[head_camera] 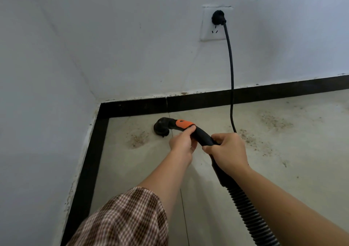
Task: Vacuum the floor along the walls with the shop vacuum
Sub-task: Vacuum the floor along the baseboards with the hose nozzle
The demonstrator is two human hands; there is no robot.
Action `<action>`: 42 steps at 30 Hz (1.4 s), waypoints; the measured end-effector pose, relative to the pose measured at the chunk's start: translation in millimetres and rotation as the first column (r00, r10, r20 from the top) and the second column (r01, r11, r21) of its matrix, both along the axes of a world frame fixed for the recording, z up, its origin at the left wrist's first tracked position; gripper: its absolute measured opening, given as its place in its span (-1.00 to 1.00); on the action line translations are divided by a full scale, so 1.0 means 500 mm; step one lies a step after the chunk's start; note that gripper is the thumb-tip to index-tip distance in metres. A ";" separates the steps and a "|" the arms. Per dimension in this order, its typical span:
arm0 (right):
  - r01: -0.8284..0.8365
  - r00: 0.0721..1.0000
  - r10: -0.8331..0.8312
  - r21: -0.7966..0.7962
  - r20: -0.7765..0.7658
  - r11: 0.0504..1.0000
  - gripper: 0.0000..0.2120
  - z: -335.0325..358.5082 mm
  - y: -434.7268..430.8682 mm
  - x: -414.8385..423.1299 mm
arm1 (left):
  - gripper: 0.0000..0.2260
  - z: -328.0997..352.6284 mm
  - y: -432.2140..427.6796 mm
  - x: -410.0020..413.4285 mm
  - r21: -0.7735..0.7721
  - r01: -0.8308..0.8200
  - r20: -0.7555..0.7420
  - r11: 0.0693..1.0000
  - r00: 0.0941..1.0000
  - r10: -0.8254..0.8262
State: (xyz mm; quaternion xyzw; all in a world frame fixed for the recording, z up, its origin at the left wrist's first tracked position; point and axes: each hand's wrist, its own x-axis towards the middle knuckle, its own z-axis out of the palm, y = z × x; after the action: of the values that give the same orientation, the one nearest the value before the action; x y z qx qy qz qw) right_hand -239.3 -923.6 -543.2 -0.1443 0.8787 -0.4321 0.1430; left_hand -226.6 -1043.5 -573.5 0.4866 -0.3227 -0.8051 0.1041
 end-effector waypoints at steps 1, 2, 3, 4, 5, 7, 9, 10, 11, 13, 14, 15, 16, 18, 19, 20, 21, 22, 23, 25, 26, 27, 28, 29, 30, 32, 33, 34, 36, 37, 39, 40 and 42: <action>-0.001 1.000 0.001 0.008 0.000 1.000 -0.90 0.001 0.000 -0.001 | -0.68 0.001 -0.001 0.001 0.001 0.003 0.009 1.000 1.000 -0.003; -0.002 1.000 0.002 0.023 -0.003 1.000 -0.90 0.003 0.002 -0.004 | -0.68 0.003 -0.002 0.003 0.005 0.006 0.013 1.000 1.000 -0.006; -0.002 1.000 0.003 0.037 -0.003 0.999 -0.91 0.007 0.004 -0.006 | -0.69 0.005 -0.001 0.005 0.011 0.008 0.012 1.000 1.000 -0.009; -0.004 1.000 0.004 0.046 0.003 0.999 -0.90 0.012 0.006 -0.008 | -0.70 0.007 0.001 0.008 0.019 0.012 0.011 1.000 1.000 -0.012; -0.006 1.000 0.005 0.049 0.011 0.999 -0.86 0.017 0.009 -0.009 | -0.72 0.008 0.003 0.011 0.029 0.015 0.012 0.999 1.000 -0.015; -0.003 1.000 0.002 0.051 0.021 0.999 -0.77 0.022 0.016 -0.007 | -0.74 0.007 0.004 0.018 0.045 0.016 0.011 0.999 1.000 -0.016; -0.017 1.000 0.015 0.063 0.023 0.998 -0.84 0.021 0.019 -0.005 | -0.75 0.007 0.005 0.022 0.058 0.017 0.006 0.998 1.000 -0.017; -0.023 0.999 0.021 0.067 0.025 0.997 -0.88 0.022 0.021 -0.005 | -0.76 0.009 0.007 0.022 0.060 0.018 0.005 0.998 1.000 -0.018; -0.025 0.999 0.023 0.068 0.027 0.997 -0.88 0.023 0.022 -0.004 | -0.78 0.010 0.009 0.022 0.059 0.015 0.008 0.998 1.000 -0.016; -0.010 1.000 0.008 0.061 0.028 0.998 -0.80 0.025 0.024 -0.002 | -0.81 0.015 0.013 0.024 0.053 0.001 0.020 0.999 1.000 -0.002; -0.002 1.000 0.000 0.058 0.029 0.998 -0.77 0.026 0.025 -0.002 | -0.80 0.017 0.015 0.026 0.053 -0.009 0.026 0.999 1.000 0.007; 0.001 0.999 -0.003 0.055 0.035 0.998 -0.77 0.027 0.026 -0.002 | -0.80 0.018 0.017 0.028 0.055 -0.017 0.029 0.998 0.999 0.015; 0.003 0.999 -0.006 0.052 0.046 0.999 -0.80 0.027 0.028 -0.002 | -0.79 0.018 0.017 0.029 0.056 -0.022 0.030 0.998 0.999 0.020; 0.006 0.997 -0.009 0.046 0.075 0.999 -0.79 0.025 0.029 -0.004 | -0.79 0.019 0.018 0.033 0.056 -0.025 0.028 0.998 0.999 0.024; 0.006 0.996 -0.009 0.046 0.085 0.999 -0.78 0.025 0.028 -0.005 | -0.78 0.020 0.017 0.035 0.055 -0.026 0.029 0.998 0.999 0.025; 0.005 0.996 -0.009 0.045 0.090 0.999 -0.77 0.025 0.027 -0.005 | -0.78 0.020 0.015 0.037 0.053 -0.027 0.033 0.998 0.999 0.026; 0.005 0.995 -0.008 0.037 0.095 0.999 -0.75 0.023 0.025 -0.004 | -0.78 0.021 0.014 0.038 0.053 -0.029 0.035 0.998 0.999 0.027; 0.006 0.995 -0.009 0.024 0.101 1.000 -0.73 0.022 0.022 -0.003 | -0.78 0.023 0.011 0.040 0.054 -0.032 0.035 0.998 0.999 0.030; 0.008 0.994 -0.009 0.008 0.107 1.000 -0.72 0.020 0.019 -0.001 | -0.79 0.024 0.008 0.043 0.057 -0.039 0.033 0.998 0.999 0.037; 0.003 0.994 -0.001 -0.016 0.108 1.000 -0.76 0.013 0.010 0.004 | -0.80 0.024 0.000 0.048 0.058 -0.050 0.033 0.997 0.998 0.049; -0.006 0.995 0.009 -0.022 0.104 1.000 -0.79 0.010 0.005 0.007 | -0.80 0.024 -0.005 0.051 0.056 -0.054 0.036 0.997 0.998 0.052; -0.016 0.995 0.019 -0.031 0.101 0.999 -0.82 0.007 0.000 0.011 | -0.79 0.023 -0.009 0.054 0.054 -0.056 0.040 0.997 0.998 0.054; -0.023 0.994 0.028 -0.045 0.101 0.999 -0.83 0.005 -0.005 0.014 | -0.79 0.023 -0.014 0.056 0.053 -0.060 0.045 0.997 0.997 0.058; -0.026 0.994 0.032 -0.059 0.101 0.998 -0.80 0.003 -0.010 0.017 | -0.78 0.022 -0.019 0.058 0.053 -0.067 0.050 0.996 0.997 0.065; -0.023 0.995 0.030 -0.070 0.097 0.997 -0.75 0.001 -0.016 0.020 | -0.78 0.022 -0.024 0.061 0.051 -0.076 0.054 0.996 0.996 0.073; -0.020 0.996 0.026 -0.079 0.080 0.997 -0.68 -0.004 -0.025 0.025 | -0.78 0.020 -0.033 0.065 0.046 -0.091 0.060 0.995 0.994 0.088; -0.023 0.997 0.029 -0.078 0.075 0.997 -0.67 -0.008 -0.029 0.026 | -0.78 0.019 -0.036 0.068 0.044 -0.096 0.063 0.994 0.994 0.093; -0.027 0.997 0.033 -0.078 0.076 0.997 -0.68 -0.010 -0.033 0.027 | -0.78 0.017 -0.040 0.071 0.041 -0.102 0.067 0.994 0.993 0.099; -0.039 0.994 0.047 -0.081 0.096 0.996 -0.69 -0.011 -0.038 0.027 | -0.78 0.014 -0.045 0.075 0.036 -0.111 0.071 0.993 0.992 0.109; -0.044 0.992 0.054 -0.085 0.111 0.995 -0.69 -0.012 -0.039 0.026 | -0.78 0.014 -0.046 0.077 0.033 -0.113 0.069 0.993 0.991 0.111; -0.047 0.988 0.060 -0.094 0.144 0.994 -0.71 -0.011 -0.039 0.020 | -0.79 0.015 -0.048 0.079 0.033 -0.116 0.064 0.993 0.991 0.114; -0.045 0.986 0.060 -0.097 0.158 0.994 -0.72 -0.011 -0.039 0.018 | -0.78 0.015 -0.047 0.080 0.034 -0.118 0.064 0.992 0.991 0.116; -0.054 0.984 0.067 -0.084 0.165 0.995 -0.73 -0.012 -0.037 0.012 | -0.77 0.016 -0.046 0.082 0.036 -0.123 0.063 0.992 0.991 0.120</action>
State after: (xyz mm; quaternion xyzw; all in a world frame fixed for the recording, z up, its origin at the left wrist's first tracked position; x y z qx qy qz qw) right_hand -233.3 -942.2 -549.2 -0.1397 0.8408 -0.4727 0.2238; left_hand -185.6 -1066.5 -565.7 0.5317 -0.2794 -0.7884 0.1332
